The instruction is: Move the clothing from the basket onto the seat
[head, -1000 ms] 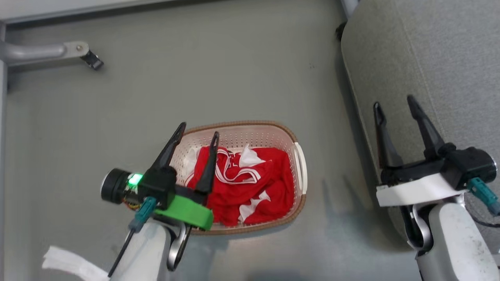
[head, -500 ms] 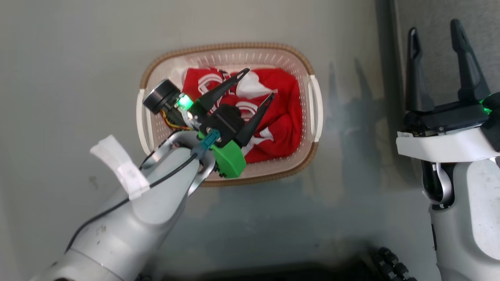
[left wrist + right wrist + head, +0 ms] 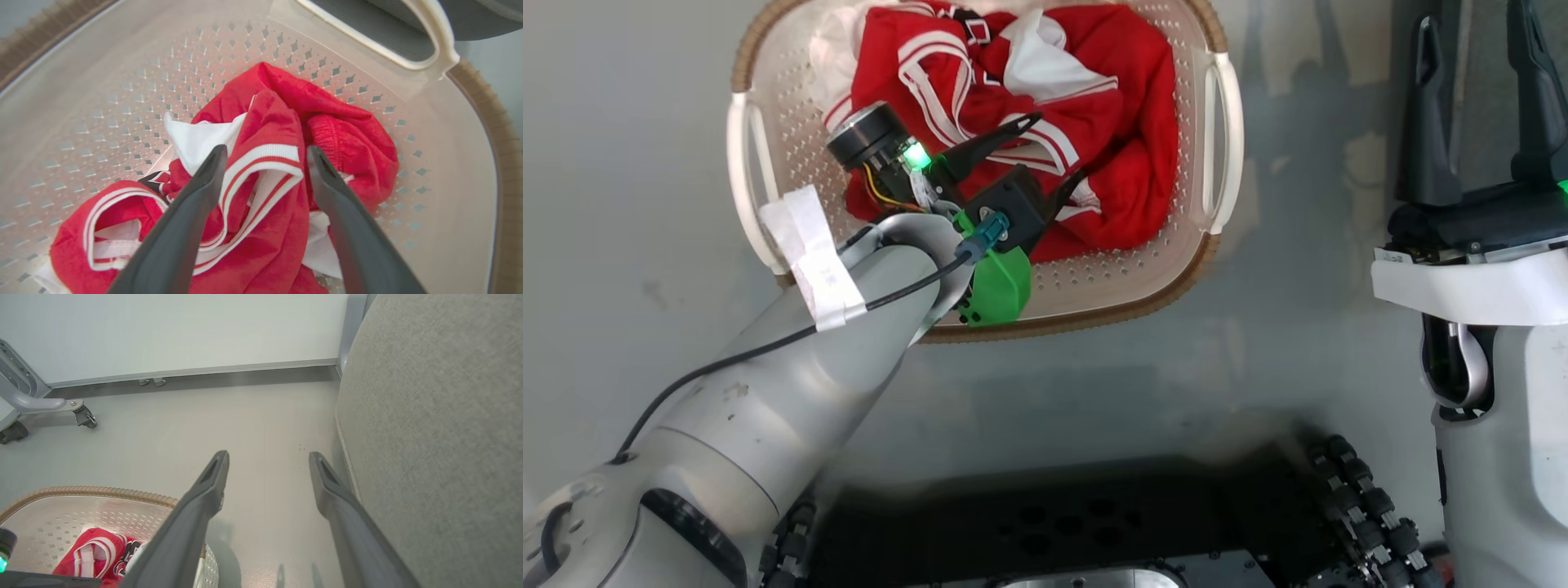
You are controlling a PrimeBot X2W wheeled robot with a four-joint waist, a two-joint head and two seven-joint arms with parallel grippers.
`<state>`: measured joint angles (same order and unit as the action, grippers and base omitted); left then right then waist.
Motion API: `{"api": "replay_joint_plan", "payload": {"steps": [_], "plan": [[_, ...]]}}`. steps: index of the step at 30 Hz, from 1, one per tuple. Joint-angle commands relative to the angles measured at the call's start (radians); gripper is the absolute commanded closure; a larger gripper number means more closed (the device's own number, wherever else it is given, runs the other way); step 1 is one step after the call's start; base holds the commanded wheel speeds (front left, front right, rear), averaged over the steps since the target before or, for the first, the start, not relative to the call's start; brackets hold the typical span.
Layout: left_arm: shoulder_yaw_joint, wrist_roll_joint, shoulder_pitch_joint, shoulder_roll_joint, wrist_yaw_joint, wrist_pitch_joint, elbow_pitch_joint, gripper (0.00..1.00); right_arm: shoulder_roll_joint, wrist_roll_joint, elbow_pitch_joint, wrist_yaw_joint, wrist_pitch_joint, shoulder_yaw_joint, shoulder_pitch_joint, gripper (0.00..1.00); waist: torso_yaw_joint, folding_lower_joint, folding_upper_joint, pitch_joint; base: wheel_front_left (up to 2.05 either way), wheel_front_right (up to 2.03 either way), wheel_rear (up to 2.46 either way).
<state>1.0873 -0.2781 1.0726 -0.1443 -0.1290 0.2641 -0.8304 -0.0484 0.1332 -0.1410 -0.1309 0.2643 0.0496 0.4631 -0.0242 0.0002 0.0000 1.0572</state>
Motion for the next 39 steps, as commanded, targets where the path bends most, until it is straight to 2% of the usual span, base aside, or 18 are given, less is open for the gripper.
{"api": "replay_joint_plan", "payload": {"steps": [1,5,14,15,16,23,31,39], "plan": [[0.008,0.0,0.032,-0.003,-0.002,0.001,-0.016,0.0,-0.003,0.007,-0.006,0.0,0.001,0.005,0.014,0.0,-0.012,-0.0002,0.0,0.061,0.0,0.0,0.0],[-0.002,0.022,0.062,0.002,-0.001,0.001,-0.066,0.0,-0.003,0.014,-0.007,0.0,0.001,0.003,-0.006,0.0,-0.018,-0.0002,0.0,0.07,0.0,0.0,0.0],[-0.04,0.069,0.083,0.011,0.038,0.001,-0.149,0.0,-0.003,0.028,-0.006,0.0,0.0,-0.01,-0.04,0.0,-0.041,-0.0002,0.0,0.075,0.0,0.0,0.0],[-0.044,0.071,0.083,0.01,0.035,0.001,-0.155,0.6,-0.003,0.03,-0.005,0.0,0.0,-0.013,-0.041,0.0,-0.045,-0.0002,0.0,0.075,0.0,0.0,0.0],[-0.047,0.073,0.084,0.009,0.033,0.001,-0.156,1.0,-0.003,0.032,-0.004,0.0,0.0,-0.015,-0.042,0.0,-0.047,-0.0002,0.0,0.074,0.0,0.0,0.0],[-0.077,0.066,0.081,0.009,0.017,0.001,-0.134,1.0,-0.003,0.032,0.006,0.0,0.0,-0.027,-0.017,0.0,-0.044,-0.0002,0.0,0.064,0.0,0.0,0.0],[-0.206,0.017,-0.075,-0.009,0.041,0.001,-0.044,1.0,-0.003,0.036,0.051,0.0,0.0,-0.062,-0.014,0.0,-0.043,-0.0002,0.0,-0.103,0.0,0.0,0.0],[-0.316,0.021,-0.272,-0.028,0.055,0.001,0.077,1.0,-0.004,0.041,0.103,0.0,0.0,-0.093,-0.077,0.0,-0.041,-0.0002,0.0,-0.31,0.0,0.0,0.0]]}}
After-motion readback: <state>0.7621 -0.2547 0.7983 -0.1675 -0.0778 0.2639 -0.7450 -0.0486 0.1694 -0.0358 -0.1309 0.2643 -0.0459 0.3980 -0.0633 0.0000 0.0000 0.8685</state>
